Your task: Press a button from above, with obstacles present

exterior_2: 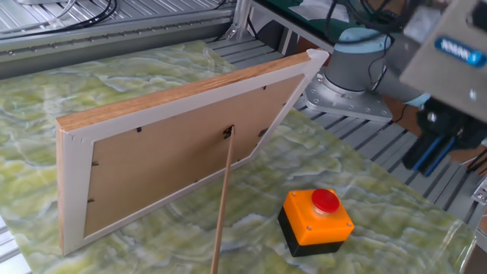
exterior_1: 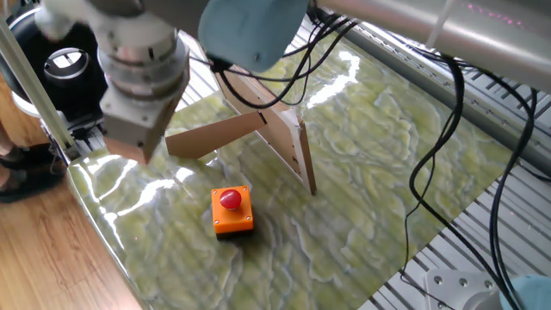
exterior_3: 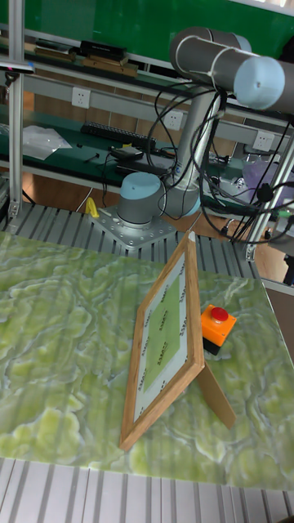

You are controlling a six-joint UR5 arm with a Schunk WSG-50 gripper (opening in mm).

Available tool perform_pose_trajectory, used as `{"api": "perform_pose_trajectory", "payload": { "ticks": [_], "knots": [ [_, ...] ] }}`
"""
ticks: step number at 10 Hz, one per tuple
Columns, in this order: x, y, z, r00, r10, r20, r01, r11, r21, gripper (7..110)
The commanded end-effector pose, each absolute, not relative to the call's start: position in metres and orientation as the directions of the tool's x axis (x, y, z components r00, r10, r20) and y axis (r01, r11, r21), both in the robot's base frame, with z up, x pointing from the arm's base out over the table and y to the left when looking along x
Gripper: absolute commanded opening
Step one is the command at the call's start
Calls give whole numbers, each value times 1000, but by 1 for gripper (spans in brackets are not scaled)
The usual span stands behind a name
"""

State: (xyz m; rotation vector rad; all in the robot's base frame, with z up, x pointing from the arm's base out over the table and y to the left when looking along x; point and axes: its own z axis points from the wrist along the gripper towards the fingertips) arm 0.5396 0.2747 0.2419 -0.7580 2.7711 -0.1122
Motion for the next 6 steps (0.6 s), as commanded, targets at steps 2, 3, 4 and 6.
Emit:
{"api": "perform_pose_trajectory", "payload": {
  "ticks": [2,3,4,6],
  "knots": [
    [550,267,256,-866,-416,-277,-402,909,-111,7],
    [551,264,256,-863,-420,-281,-405,907,-113,7],
    [552,261,255,-862,-422,-281,-406,907,-113,7],
    [554,258,254,-867,-414,-278,-399,910,-114,7]
  ]
}}
